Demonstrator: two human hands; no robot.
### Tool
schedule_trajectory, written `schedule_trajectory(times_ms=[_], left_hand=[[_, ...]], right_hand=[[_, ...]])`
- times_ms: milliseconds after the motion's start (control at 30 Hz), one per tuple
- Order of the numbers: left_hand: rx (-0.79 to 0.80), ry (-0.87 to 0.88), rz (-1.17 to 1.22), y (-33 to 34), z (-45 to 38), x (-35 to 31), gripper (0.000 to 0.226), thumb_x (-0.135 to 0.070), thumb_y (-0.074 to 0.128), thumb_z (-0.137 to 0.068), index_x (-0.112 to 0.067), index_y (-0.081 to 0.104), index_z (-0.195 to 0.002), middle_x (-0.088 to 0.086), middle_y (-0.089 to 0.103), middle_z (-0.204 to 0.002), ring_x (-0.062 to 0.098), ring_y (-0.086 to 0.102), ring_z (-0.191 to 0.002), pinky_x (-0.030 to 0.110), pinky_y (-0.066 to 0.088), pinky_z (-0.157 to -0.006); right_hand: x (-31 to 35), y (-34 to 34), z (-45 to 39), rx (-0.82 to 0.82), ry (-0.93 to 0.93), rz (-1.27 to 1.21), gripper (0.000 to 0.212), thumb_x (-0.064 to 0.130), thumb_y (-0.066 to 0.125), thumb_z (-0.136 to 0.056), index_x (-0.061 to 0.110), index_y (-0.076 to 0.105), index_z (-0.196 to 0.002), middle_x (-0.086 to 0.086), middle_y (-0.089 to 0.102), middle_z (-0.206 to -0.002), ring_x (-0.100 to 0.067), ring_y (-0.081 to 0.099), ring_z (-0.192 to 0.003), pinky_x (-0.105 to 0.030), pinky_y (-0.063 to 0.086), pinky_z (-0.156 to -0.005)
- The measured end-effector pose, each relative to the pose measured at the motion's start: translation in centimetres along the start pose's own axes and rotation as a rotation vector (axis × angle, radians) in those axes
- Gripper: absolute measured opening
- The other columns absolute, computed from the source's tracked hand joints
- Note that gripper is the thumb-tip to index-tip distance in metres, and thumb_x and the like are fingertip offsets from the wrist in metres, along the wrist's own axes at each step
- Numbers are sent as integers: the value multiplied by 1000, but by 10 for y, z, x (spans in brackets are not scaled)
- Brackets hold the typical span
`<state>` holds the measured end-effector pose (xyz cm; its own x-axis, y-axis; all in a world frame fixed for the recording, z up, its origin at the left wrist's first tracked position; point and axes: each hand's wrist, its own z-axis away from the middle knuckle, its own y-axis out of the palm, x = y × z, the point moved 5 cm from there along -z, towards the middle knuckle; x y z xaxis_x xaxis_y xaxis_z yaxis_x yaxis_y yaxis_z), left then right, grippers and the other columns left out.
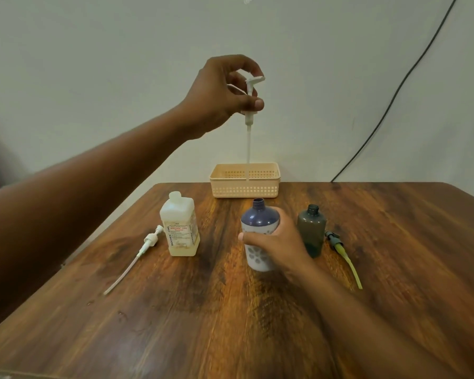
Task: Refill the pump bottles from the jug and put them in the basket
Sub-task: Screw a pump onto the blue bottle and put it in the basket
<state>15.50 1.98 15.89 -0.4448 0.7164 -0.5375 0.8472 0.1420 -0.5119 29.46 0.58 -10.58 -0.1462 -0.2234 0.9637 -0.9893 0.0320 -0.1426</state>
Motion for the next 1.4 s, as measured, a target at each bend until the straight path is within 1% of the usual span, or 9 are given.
schedule_trajectory(times_ms=[133,267,400,533,700,1067,1200,1267,1400], left_hand=[[-18,26,-15,0,-4,-11,44,-11,86,-81,-8,67,-121,17,73,-101,25,77,-85,35,65,-82],[-32,40,-28,5,-3,-12,43,-11,86,-82,-9,67,-120,16,74,-100,24,77,-85,32,65,-81],[-25,38,-14,12,-1,-9,43,-10,86,-81,-8,67,-120,16,74,-99,22,77,-82,30,64,-80],[-31,39,-13,17,-1,-8,43,-10,86,-81,-9,67,-120,15,74,-98,23,77,-83,32,65,-80],[-60,27,-11,19,0,-5,41,-11,86,-82,-10,68,-119,12,75,-97,21,77,-82,28,64,-78],[-86,-3,-2,37,20,5,42,-11,85,-83,-11,67,-121,10,73,-99,18,75,-84,31,64,-84],[-86,-9,10,45,28,6,41,-11,85,-82,-12,68,-119,9,72,-98,19,74,-87,32,63,-86],[-84,-11,11,48,30,6,41,-11,86,-81,-13,68,-118,9,72,-98,22,74,-90,33,63,-86],[-83,-18,19,53,36,11,42,-11,88,-78,-14,69,-116,8,73,-96,21,73,-92,34,62,-88]], right_hand=[[5,-1,0,-20,-2,-14,74,28,96,-60,34,56,-122,8,67,-115,-14,68,-103,-44,60,-92],[13,-4,-1,-28,-12,-22,76,25,96,-61,28,57,-126,4,67,-117,-18,68,-106,-45,59,-93],[22,-8,-1,-33,-42,-13,71,25,96,-62,29,57,-122,5,68,-114,-18,69,-103,-38,60,-88],[27,-11,-3,-37,-37,-1,75,25,96,-62,23,56,-126,1,67,-117,-20,67,-106,-45,59,-93],[33,-15,-5,-41,-48,14,74,26,96,-62,25,56,-124,4,66,-116,-17,66,-105,-38,59,-89],[47,-19,-14,-49,-79,22,75,28,95,-64,23,56,-128,4,66,-117,-18,66,-106,-37,58,-88],[59,-21,-21,-68,-121,45,62,29,94,-65,34,58,-115,11,66,-108,-11,66,-99,-26,54,-78],[62,-23,-25,-82,-130,48,64,29,93,-66,31,58,-119,9,67,-110,-14,67,-102,-29,56,-81],[67,-27,-31,-104,-119,50,78,31,92,-66,23,54,-134,1,65,-124,-20,63,-112,-46,56,-98]])
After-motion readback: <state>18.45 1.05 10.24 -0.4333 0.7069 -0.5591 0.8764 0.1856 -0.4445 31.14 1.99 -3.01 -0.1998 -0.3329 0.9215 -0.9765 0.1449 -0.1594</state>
